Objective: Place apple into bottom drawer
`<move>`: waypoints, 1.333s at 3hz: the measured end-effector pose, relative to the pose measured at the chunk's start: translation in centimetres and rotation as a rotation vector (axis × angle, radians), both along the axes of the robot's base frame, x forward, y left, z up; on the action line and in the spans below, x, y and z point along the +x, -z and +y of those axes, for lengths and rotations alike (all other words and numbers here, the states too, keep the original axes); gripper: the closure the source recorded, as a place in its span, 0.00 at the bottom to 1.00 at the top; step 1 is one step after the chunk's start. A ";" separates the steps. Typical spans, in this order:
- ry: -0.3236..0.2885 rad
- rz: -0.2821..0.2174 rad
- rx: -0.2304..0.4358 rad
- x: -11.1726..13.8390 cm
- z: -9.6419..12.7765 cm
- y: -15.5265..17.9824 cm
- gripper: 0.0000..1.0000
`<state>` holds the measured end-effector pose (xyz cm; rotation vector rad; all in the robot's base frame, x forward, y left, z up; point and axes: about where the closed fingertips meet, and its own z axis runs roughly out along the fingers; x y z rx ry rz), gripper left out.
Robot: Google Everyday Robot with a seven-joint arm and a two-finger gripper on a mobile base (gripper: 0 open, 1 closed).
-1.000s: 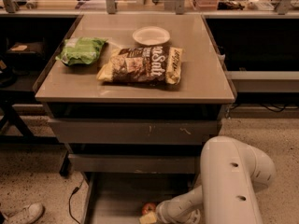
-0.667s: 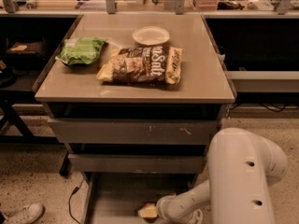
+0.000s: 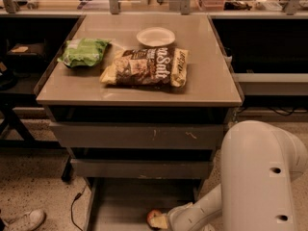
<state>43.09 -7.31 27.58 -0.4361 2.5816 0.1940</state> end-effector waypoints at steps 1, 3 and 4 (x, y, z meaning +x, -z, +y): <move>0.008 -0.002 0.005 0.2 -0.7 -0.5 0.00; 0.402 -0.080 -0.096 -5.5 -13.8 -8.8 0.00; 0.624 -0.180 -0.163 -11.3 -20.4 -15.1 0.00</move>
Offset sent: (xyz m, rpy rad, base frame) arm -0.0874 -0.1862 0.0788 -0.1547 -0.0099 -0.4395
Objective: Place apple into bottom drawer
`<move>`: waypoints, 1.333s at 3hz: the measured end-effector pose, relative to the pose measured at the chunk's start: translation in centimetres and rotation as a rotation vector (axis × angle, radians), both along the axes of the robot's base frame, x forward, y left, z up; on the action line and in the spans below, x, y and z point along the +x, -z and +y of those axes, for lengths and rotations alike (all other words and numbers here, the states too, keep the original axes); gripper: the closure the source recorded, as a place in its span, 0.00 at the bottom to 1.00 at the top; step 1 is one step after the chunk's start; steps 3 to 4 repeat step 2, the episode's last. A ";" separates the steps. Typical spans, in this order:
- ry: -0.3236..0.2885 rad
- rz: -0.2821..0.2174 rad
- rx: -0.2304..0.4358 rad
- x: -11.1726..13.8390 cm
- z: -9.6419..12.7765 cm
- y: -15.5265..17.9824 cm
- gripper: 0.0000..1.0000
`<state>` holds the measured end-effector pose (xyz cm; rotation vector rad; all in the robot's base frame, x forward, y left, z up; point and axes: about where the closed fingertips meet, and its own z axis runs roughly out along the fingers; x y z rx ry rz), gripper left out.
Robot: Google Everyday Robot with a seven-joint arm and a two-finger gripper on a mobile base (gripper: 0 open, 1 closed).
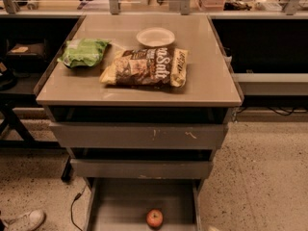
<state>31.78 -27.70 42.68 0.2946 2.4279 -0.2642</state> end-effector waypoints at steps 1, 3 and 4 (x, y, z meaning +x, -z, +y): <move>0.053 0.031 -0.034 -4.8 -2.1 -0.8 0.00; 0.052 0.033 -0.033 -4.9 -2.1 -0.7 0.00; 0.052 0.033 -0.033 -4.9 -2.1 -0.7 0.00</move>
Offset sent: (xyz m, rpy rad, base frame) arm -0.0462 -0.0221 0.0101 -0.0369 0.0248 -0.0540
